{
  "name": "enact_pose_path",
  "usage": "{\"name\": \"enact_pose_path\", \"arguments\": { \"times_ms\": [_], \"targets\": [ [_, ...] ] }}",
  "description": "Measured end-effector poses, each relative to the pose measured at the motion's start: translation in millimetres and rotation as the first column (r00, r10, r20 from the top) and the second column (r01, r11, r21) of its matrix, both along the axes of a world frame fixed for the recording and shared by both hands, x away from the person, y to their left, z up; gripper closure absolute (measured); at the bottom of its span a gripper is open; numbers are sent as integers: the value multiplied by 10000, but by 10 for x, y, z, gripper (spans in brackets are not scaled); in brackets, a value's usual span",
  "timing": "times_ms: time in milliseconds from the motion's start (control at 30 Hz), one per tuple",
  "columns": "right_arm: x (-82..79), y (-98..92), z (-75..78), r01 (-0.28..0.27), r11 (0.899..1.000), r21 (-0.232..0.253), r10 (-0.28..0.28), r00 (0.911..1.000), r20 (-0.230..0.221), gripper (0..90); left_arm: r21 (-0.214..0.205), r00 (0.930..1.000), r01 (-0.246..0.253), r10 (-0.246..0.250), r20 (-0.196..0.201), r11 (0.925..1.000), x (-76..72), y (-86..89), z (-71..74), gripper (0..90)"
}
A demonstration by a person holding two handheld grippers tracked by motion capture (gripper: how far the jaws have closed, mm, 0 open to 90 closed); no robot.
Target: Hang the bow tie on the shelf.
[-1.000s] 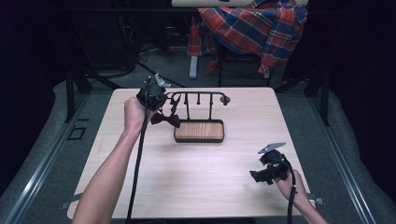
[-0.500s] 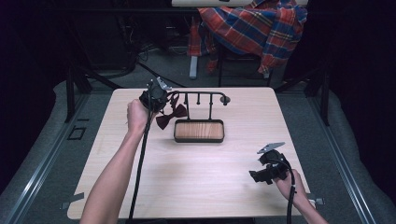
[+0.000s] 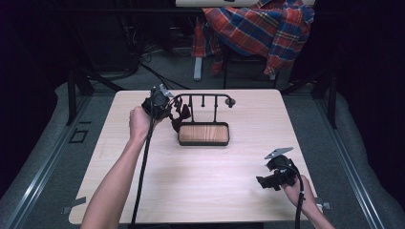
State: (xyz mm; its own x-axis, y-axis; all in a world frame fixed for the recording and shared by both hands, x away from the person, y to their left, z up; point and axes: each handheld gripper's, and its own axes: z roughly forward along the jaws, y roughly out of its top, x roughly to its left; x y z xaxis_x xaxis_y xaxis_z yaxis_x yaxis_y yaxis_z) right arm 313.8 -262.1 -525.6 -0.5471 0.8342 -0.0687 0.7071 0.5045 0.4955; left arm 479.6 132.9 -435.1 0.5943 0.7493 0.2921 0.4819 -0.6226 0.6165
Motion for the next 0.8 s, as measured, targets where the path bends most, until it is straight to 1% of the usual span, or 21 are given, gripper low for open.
{"name": "enact_pose_path", "arguments": {
  "times_ms": [33, 100, 133, 167, 200, 267, 300, 333, 367, 400, 433, 467, 500, 533, 567, 600, 633, 667, 700, 767, 800],
  "targets": [
    [0, 0, 0, 0, 10000, 0, 0, 10000, 0, 151, 14, 10000, -24, 24, 11, 10000, -6, 2, -6, 730],
    [-15, -16, -11, 21, 10000, -64, -21, 10000, -39, 150, -77, 10000, -50, 50, -35, 10000, -19, 10, -8, 680],
    [-23, -24, -15, 57, 10000, -17, -57, 10000, -24, 151, -112, 9999, -109, 108, -37, 9999, -27, 10, -10, 647],
    [-36, -39, -5, 149, 9999, 73, -149, 9999, 16, 150, -131, 9999, -100, 98, -100, 9999, -48, 14, -7, 589],
    [-39, -44, 2, 143, 9998, 118, -143, 9999, 31, 151, -143, 9999, -98, 97, -101, 9998, -58, 16, -2, 555],
    [-44, -44, 2, 166, 9997, 178, -168, 9998, 113, 150, -189, 9998, -160, 158, -134, 9997, -71, 21, 6, 458],
    [-50, -44, 10, 187, 9997, 139, -189, 9998, 113, 150, -247, 9998, -157, 153, -162, 9996, -78, 30, 14, 458],
    [-55, -40, 20, 163, 9999, 58, -163, 9998, 79, 150, -308, 9997, -149, 143, -215, 9994, -85, 36, 19, 412],
    [-56, -36, 22, 148, 9999, 62, -148, 9999, 86, 150, -409, 9995, -150, 138, -282, 9991, -104, 57, 33, 388],
    [-56, -36, 22, 148, 9999, 62, -148, 9999, 86, 150, -409, 9995, -150, 138, -282, 9991, -104, 57, 33, 359],
    [-53, -24, 20, 129, 9999, 71, -129, 9999, 72, 150, -573, 9994, -75, 55, -347, 9983, -126, 88, 48, 322],
    [-53, -24, 20, 129, 9999, 71, -129, 9999, 72, 150, -573, 9994, -75, 55, -347, 9983, -126, 88, 48, 285],
    [-53, -16, 17, 177, 9998, 58, -177, 9998, 118, 150, -693, 9989, -9, -24, -474, 9976, -137, 107, 58, 285],
    [-50, -10, 16, 74, 10000, 13, -74, 9999, 108, 150, -774, 9988, -13, -25, -486, 9970, -153, 126, 70, 215],
    [-50, -7, 15, 49, 10000, 46, -49, 9999, 107, 150, -958, 9992, -12, -27, -411, 9954, -193, 169, 99, 196],
    [-50, -4, 15, 48, 10000, 30, -48, 9999, 96, 150, -1020, 9991, -21, -24, -434, 9948, -213, 193, 117, 177],
    [-53, 3, 2, 112, 9997, 229, -116, 9998, 171, 150, -1020, 9991, -21, -24, -434, 9948, -213, 193, 117, 164],
    [-53, 3, 2, 112, 9997, 229, -116, 9998, 171, 150, -1045, 9993, -58, 19, -370, 9945, -236, 216, 133, 164],
    [-50, 2, 12, 44, 10000, 69, -45, 9999, 91, 150, -1205, 9994, -113, 72, -344, 9927, -287, 262, 165, 154],
    [-50, 2, 12, 40, 10000, 67, -41, 9999, 94, 150, -1237, 9993, -91, 46, -374, 9923, -313, 291, 184, 140],
    [-51, 1, 13, 46, 10000, 19, -46, 9999, 103, 150, -1176, 9992, -73, 26, -397, 9930, -347, 320, 202, 67]
  ]
}}
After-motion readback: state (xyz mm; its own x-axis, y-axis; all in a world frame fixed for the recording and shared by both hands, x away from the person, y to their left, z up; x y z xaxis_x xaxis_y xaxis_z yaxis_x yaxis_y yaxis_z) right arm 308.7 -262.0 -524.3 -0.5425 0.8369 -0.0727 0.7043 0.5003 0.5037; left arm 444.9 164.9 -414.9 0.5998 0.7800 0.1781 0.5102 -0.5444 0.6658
